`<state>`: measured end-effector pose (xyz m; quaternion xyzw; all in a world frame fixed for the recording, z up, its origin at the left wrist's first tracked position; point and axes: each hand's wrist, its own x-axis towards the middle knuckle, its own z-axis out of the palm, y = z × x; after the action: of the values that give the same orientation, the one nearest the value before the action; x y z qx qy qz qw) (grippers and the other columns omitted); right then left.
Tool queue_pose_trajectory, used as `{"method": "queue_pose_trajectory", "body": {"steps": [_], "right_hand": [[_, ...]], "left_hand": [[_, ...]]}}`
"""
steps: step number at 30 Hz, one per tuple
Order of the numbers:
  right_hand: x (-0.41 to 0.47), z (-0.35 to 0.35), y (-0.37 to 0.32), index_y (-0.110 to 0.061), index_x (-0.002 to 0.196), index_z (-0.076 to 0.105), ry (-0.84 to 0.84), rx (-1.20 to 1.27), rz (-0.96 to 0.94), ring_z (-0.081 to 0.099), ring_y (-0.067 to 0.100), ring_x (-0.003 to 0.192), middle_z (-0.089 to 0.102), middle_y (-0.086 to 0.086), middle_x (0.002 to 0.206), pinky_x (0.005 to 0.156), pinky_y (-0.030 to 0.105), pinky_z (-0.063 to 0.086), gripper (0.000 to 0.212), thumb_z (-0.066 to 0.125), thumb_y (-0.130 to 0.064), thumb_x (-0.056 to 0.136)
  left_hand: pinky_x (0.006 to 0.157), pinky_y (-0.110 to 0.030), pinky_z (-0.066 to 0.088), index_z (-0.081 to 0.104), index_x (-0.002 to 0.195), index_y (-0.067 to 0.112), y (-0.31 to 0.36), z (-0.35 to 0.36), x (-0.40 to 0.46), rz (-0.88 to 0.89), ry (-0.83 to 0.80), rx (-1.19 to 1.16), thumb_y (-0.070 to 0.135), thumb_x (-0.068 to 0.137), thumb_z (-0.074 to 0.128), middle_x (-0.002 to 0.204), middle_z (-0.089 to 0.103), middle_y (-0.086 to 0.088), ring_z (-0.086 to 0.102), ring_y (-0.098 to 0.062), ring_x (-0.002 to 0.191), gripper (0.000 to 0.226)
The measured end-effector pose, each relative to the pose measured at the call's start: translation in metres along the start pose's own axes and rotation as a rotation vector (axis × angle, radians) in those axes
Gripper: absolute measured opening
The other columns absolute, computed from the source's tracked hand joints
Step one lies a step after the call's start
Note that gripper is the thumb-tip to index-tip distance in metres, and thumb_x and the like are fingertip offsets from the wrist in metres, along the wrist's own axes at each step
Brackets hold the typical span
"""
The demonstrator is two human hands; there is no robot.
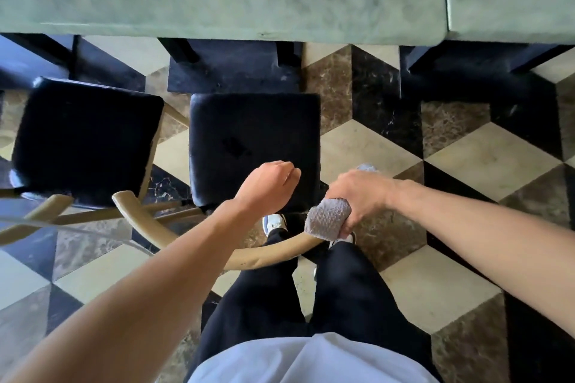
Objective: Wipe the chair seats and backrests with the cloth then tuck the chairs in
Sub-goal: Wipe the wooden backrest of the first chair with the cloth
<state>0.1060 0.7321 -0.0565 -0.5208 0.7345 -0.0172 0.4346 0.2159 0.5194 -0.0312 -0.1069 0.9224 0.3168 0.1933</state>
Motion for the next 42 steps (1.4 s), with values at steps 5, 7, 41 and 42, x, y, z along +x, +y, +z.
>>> {"method": "queue_pose_trajectory", "body": {"steps": [5, 7, 41, 42], "right_hand": [[0.007, -0.009, 0.004, -0.034, 0.087, 0.059, -0.057, -0.025, -0.101, 0.053, 0.006, 0.081, 0.057, -0.019, 0.081, 0.072, 0.031, 0.047, 0.058, 0.075, -0.079, 0.054], [0.006, -0.008, 0.007, -0.038, 0.082, 0.051, -0.068, -0.04, -0.149, 0.053, 0.006, 0.079, 0.055, -0.019, 0.08, 0.068, 0.031, 0.041, 0.053, 0.077, -0.076, 0.055], [0.085, 0.048, -0.207, -0.017, 0.104, 0.059, 0.237, -0.107, -0.142, 0.06, 0.023, 0.09, 0.061, 0.002, 0.098, 0.067, 0.035, 0.046, 0.042, 0.063, -0.055, 0.085], [0.096, 0.051, -0.22, -0.015, 0.106, 0.058, 0.264, -0.097, -0.116, 0.06, 0.025, 0.091, 0.061, 0.004, 0.1, 0.067, 0.035, 0.046, 0.046, 0.062, -0.056, 0.087]], "left_hand": [[0.06, -0.034, 0.037, 0.039, 0.066, 0.018, 0.021, 0.009, 0.01, -0.055, 0.047, -0.042, 0.037, 0.103, 0.04, 0.069, 0.049, 0.005, 0.05, -0.021, 0.065, 0.041], [0.061, -0.036, 0.041, 0.042, 0.067, 0.017, 0.033, 0.016, 0.011, -0.122, 0.104, -0.048, 0.036, 0.102, 0.041, 0.07, 0.049, 0.004, 0.051, -0.022, 0.067, 0.04], [0.085, -0.021, 0.038, 0.062, 0.116, 0.011, -0.025, 0.062, -0.193, -0.694, 1.03, -0.543, 0.03, 0.104, 0.038, 0.111, 0.059, 0.001, 0.054, -0.011, 0.101, 0.033], [0.087, -0.022, 0.039, 0.062, 0.116, 0.011, -0.032, 0.063, -0.198, -0.69, 1.05, -0.54, 0.03, 0.104, 0.039, 0.113, 0.058, 0.0, 0.054, -0.013, 0.104, 0.032]]}}
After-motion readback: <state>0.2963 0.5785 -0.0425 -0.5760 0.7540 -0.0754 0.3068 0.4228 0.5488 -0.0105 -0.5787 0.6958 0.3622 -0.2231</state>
